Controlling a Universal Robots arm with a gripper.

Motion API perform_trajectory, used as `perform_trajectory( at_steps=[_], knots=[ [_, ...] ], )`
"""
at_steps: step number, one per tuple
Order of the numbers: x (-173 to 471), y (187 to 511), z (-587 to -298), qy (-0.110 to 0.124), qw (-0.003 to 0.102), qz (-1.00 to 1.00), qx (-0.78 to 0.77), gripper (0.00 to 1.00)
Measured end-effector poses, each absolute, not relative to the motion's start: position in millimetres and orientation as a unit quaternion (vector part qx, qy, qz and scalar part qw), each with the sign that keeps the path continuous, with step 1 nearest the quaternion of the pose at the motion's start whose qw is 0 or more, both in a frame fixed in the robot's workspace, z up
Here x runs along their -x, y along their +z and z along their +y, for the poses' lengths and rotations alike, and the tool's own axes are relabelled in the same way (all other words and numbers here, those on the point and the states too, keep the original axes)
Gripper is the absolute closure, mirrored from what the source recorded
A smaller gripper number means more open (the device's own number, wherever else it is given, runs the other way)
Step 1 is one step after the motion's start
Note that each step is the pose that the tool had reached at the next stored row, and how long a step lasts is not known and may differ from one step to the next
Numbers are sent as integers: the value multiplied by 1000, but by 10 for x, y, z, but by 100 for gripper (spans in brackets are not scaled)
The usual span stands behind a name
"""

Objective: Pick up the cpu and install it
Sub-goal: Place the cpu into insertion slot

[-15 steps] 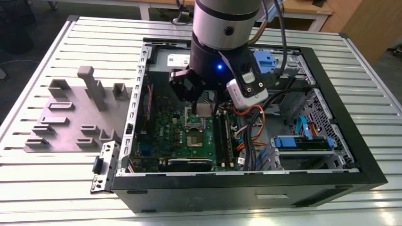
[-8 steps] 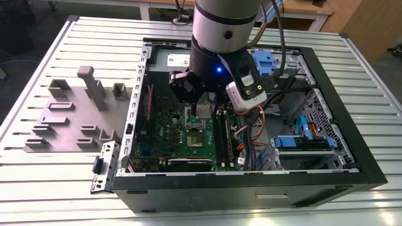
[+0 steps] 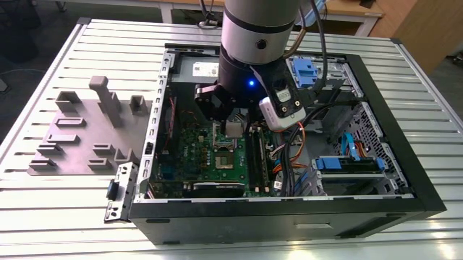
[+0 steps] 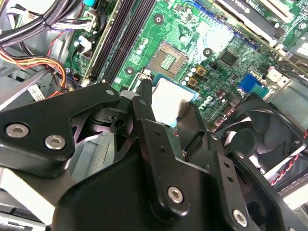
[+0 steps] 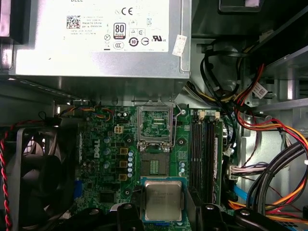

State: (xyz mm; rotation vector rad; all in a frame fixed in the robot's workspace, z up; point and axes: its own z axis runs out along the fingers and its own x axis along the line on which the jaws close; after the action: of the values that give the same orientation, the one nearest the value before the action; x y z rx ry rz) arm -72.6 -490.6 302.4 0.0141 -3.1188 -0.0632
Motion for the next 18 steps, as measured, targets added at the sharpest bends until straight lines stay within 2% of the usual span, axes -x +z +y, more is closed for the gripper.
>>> perform_trajectory(
  at_steps=[11,18],
  knots=[
    [726,3019,-4906,-20,11,-1000,-5,55],
    [726,2905,-4902,-20,11,-1000,-5,55]
  ],
)
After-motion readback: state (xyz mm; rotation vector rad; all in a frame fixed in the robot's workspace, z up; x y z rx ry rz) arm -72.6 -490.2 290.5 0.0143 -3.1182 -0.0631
